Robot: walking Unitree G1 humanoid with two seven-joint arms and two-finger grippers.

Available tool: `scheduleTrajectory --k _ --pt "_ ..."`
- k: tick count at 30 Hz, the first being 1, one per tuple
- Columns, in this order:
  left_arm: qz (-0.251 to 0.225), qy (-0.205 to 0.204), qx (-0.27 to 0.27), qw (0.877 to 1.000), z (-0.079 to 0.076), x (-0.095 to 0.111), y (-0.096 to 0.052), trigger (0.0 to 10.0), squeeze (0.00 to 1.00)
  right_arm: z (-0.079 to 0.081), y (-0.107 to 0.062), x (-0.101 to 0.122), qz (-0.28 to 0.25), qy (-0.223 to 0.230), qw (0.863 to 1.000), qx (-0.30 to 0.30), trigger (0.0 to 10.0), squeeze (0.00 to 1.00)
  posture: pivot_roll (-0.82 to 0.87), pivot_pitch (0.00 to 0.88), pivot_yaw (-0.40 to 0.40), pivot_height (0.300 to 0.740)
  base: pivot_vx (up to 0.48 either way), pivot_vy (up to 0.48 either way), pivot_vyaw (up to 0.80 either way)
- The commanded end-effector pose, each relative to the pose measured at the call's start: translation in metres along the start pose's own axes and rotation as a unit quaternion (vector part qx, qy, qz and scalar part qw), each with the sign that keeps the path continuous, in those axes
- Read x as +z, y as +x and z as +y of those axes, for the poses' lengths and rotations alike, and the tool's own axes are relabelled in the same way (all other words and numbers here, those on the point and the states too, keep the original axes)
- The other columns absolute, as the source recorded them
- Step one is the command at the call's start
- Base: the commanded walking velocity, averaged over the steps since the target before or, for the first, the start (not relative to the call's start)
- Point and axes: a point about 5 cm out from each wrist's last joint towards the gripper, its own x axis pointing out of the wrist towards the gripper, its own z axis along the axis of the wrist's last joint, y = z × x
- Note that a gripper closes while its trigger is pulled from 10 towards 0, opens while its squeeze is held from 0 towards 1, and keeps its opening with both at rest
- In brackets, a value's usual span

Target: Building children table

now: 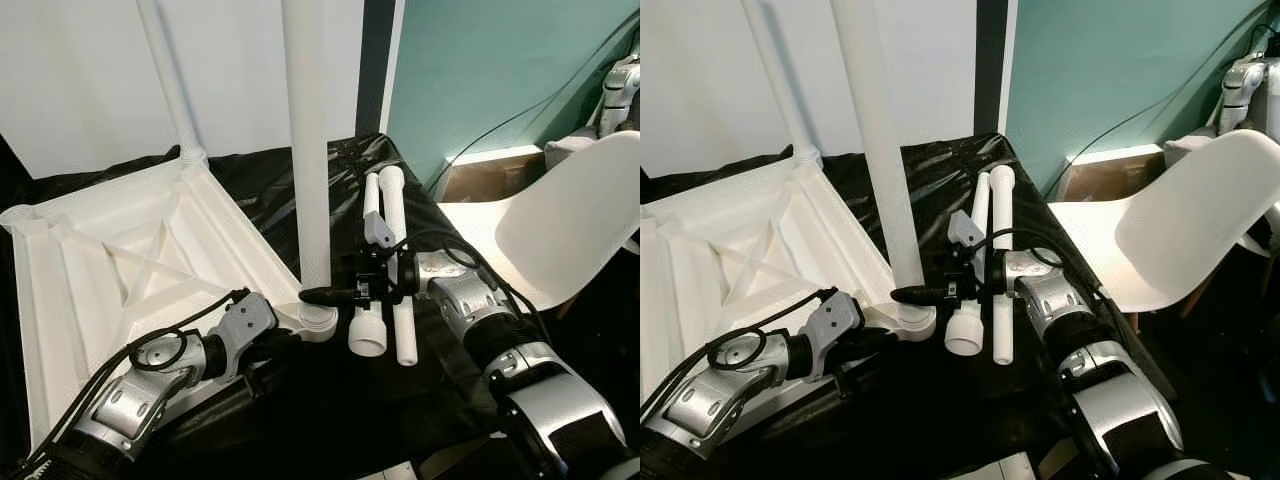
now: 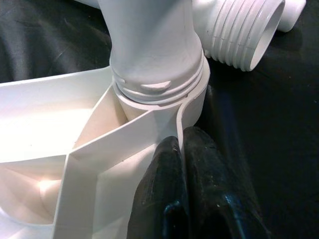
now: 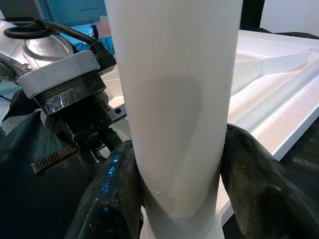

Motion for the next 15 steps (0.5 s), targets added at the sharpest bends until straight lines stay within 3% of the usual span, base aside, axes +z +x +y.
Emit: scheduleTrajectory --k 1,5,6,7,8,9,10,12,15 --pt "0.039 -0.033 -0.107 0.993 -0.025 -0.022 0.005 10.0 0.00 0.000 -0.010 -0.010 0.003 0.045 0.998 -0.032 0.0 0.00 0.08 0.000 -0.006 0.740 0.000 0.000 0.00" --pt "0.035 -0.033 -0.107 0.993 -0.025 -0.021 0.007 10.0 0.00 0.004 -0.004 -0.012 -0.027 0.073 0.993 -0.084 0.0 0.00 0.07 0.000 -0.005 0.740 0.000 0.000 0.00" --pt "0.034 -0.033 -0.108 0.993 -0.025 -0.020 0.007 10.0 0.00 0.004 0.001 -0.013 -0.040 0.087 0.986 -0.140 0.0 0.00 0.07 0.000 -0.005 0.740 0.000 0.000 0.00" --pt "0.034 -0.033 -0.108 0.993 -0.025 -0.020 0.007 10.0 0.00 0.004 0.001 -0.013 -0.040 0.087 0.986 -0.140 0.0 0.00 0.07 0.000 -0.005 0.740 0.000 0.000 0.00" --pt "0.034 -0.033 -0.109 0.993 -0.025 -0.020 0.008 10.0 0.00 0.002 0.004 -0.016 -0.050 0.096 0.971 -0.213 0.0 0.00 0.07 0.000 -0.006 0.740 0.000 0.000 0.00" --pt "0.034 -0.033 -0.111 0.993 -0.025 -0.020 0.008 10.0 0.00 -0.001 0.003 -0.020 -0.065 0.110 0.932 -0.341 0.0 0.00 0.06 0.000 -0.002 0.740 0.000 0.000 0.00" --pt "0.034 -0.033 -0.111 0.993 -0.025 -0.020 0.008 10.0 0.00 -0.001 0.003 -0.020 -0.065 0.110 0.932 -0.341 0.0 0.00 0.06 0.000 -0.002 0.740 0.000 0.000 0.00" --pt "0.034 -0.032 -0.113 0.993 -0.025 -0.020 0.008 10.0 0.00 -0.001 -0.001 -0.020 -0.078 0.108 0.903 -0.409 0.0 0.00 0.06 0.000 0.000 0.740 0.000 0.000 0.00" --pt "0.034 -0.032 -0.114 0.992 -0.025 -0.020 0.008 10.0 0.00 0.002 0.000 -0.016 -0.096 0.092 0.892 -0.432 0.0 0.00 0.06 0.000 0.000 0.740 0.000 0.000 0.00"
